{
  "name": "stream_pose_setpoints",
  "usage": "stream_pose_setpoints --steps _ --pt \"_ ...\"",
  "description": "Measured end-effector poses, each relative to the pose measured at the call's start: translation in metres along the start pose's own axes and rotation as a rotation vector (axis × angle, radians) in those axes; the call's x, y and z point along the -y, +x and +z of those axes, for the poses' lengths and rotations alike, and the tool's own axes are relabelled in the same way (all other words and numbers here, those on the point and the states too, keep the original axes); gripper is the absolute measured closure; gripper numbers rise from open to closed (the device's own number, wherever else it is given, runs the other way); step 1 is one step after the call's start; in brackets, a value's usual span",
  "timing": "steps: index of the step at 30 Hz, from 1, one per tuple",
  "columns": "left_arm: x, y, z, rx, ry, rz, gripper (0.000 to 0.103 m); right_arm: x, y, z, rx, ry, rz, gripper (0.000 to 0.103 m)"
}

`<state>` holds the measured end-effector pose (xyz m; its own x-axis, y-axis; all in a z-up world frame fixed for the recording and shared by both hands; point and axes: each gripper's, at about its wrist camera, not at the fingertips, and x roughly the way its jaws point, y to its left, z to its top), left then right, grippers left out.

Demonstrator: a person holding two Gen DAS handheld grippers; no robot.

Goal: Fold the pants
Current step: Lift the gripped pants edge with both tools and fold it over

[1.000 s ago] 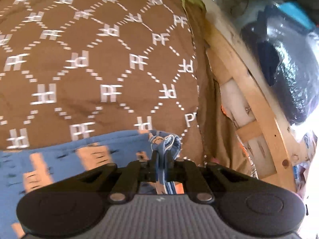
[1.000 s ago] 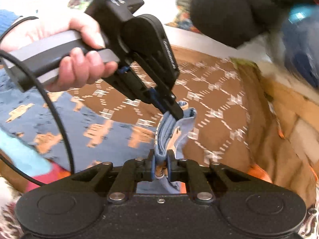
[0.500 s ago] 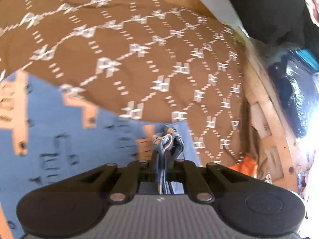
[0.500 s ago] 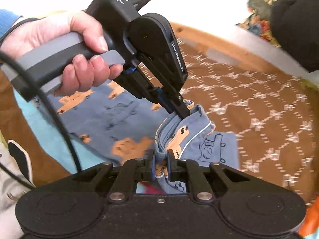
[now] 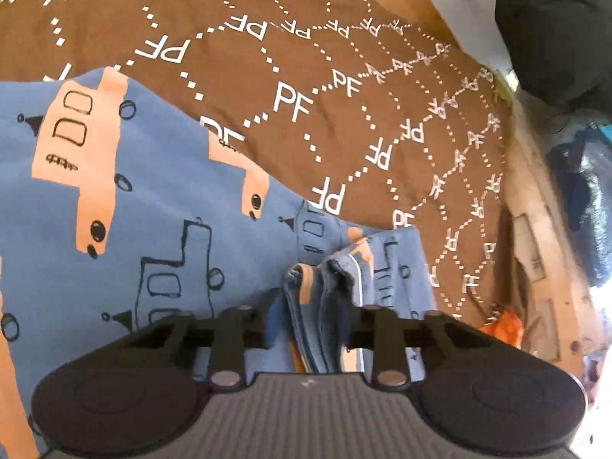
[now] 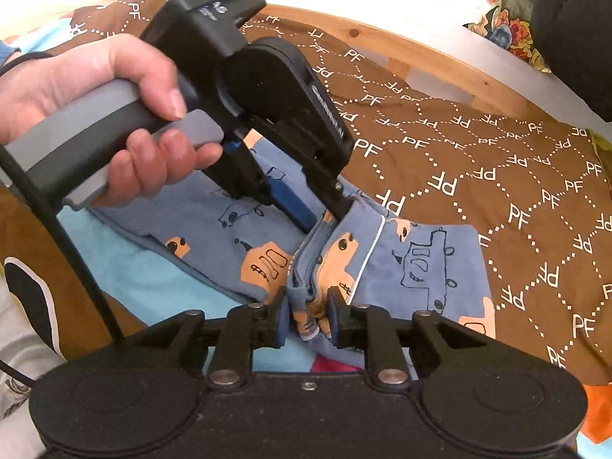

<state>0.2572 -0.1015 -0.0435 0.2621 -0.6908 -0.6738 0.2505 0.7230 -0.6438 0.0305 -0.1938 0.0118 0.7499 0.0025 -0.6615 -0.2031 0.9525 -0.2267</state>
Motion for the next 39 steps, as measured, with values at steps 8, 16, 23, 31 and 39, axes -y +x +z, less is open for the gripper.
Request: stream_pose_setpoints --steps 8,16,23,31,39 --pt "0.006 -0.004 -0.004 0.044 0.036 -0.007 0.098 0.004 0.002 0.003 -0.003 0.019 -0.016 0.089" --pt "0.016 -0.014 -0.001 0.062 0.083 -0.032 0.099 0.005 -0.003 0.008 0.002 0.042 -0.022 0.090" --pt "0.012 -0.025 0.001 0.074 0.098 -0.032 0.099 0.001 -0.007 0.013 0.014 0.039 0.002 0.091" --pt "-0.008 -0.066 0.006 0.114 0.109 -0.019 0.099 -0.021 -0.012 0.037 0.065 0.024 0.097 0.091" --pt "-0.042 -0.105 0.005 0.136 0.099 0.042 0.099 -0.060 -0.001 0.057 0.065 -0.018 0.216 0.091"
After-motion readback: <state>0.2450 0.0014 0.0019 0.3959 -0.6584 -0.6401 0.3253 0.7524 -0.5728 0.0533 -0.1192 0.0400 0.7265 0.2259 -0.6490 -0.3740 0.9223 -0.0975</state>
